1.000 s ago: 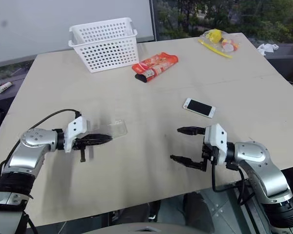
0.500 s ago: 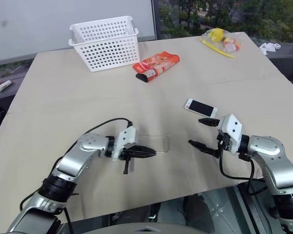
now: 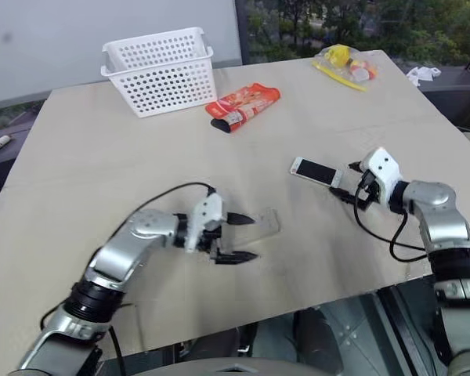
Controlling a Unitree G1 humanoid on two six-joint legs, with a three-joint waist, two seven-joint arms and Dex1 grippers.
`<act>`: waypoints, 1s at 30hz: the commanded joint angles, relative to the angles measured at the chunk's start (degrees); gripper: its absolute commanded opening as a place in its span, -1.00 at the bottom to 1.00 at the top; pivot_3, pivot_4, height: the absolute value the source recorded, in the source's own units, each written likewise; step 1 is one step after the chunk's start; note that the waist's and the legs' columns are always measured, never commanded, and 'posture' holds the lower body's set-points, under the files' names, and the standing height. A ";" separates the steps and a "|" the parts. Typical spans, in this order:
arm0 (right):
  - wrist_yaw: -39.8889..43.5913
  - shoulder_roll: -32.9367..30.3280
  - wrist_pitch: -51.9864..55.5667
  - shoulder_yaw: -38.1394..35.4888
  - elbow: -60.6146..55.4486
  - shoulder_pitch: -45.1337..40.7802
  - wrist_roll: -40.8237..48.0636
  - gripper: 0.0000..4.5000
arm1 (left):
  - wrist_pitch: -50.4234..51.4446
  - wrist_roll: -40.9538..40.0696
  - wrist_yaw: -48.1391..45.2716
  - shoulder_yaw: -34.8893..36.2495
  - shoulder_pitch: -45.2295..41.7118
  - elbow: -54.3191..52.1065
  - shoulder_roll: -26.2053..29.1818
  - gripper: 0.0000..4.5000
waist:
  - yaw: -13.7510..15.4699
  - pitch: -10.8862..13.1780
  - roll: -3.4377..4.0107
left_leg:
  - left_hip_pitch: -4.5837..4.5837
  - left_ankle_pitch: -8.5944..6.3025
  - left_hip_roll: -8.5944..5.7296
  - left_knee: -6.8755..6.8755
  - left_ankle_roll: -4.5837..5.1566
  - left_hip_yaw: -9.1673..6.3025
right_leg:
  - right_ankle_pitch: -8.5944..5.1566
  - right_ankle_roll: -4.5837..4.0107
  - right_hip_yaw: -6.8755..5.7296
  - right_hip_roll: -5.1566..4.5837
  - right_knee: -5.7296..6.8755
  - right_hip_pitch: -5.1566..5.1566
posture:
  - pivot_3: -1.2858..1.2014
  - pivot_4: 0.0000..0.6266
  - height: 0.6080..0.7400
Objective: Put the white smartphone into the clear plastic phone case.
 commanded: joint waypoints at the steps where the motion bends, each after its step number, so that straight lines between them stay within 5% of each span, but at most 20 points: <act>1: 3.81 2.38 -2.05 1.51 9.94 -6.98 -1.36 1.00 | 6.89 -5.79 2.32 6.73 -1.34 -9.07 3.39 0.99 | -0.49 0.01 0.01 | -0.01 0.12 0.00 -0.04 -0.20 0.03 | 0.00 0.00 0.04 -0.02 0.00 -0.04 | 0.03 -0.52 1.00; 14: 15.34 7.56 -10.10 7.16 30.63 -17.70 -9.51 1.00 | 25.59 -15.53 18.89 19.67 0.10 -21.64 6.42 0.99 | -1.27 0.04 -0.02 | -0.26 0.11 0.00 -0.03 -0.29 0.09 | 0.02 0.01 0.18 0.02 0.01 -0.37 | 0.03 -0.52 1.00; 27: 13.07 8.32 -13.46 7.19 33.67 -18.21 -13.23 1.00 | 23.28 -15.33 21.80 17.36 1.93 -20.29 8.46 0.99 | -1.78 0.00 -0.05 | -0.15 0.11 0.01 -0.04 -0.39 0.09 | 0.03 -0.03 0.22 0.05 0.07 -0.32 | 0.03 -0.52 1.00; 30: 13.03 8.21 -13.05 6.76 33.50 -17.89 -13.21 0.61 | 22.31 -15.24 21.52 16.84 2.17 -19.53 8.85 1.00 | -1.75 0.00 -0.05 | 0.09 0.11 0.01 -0.05 -0.40 0.09 | 0.03 -0.03 0.21 0.05 0.07 -0.06 | 0.03 -0.52 1.00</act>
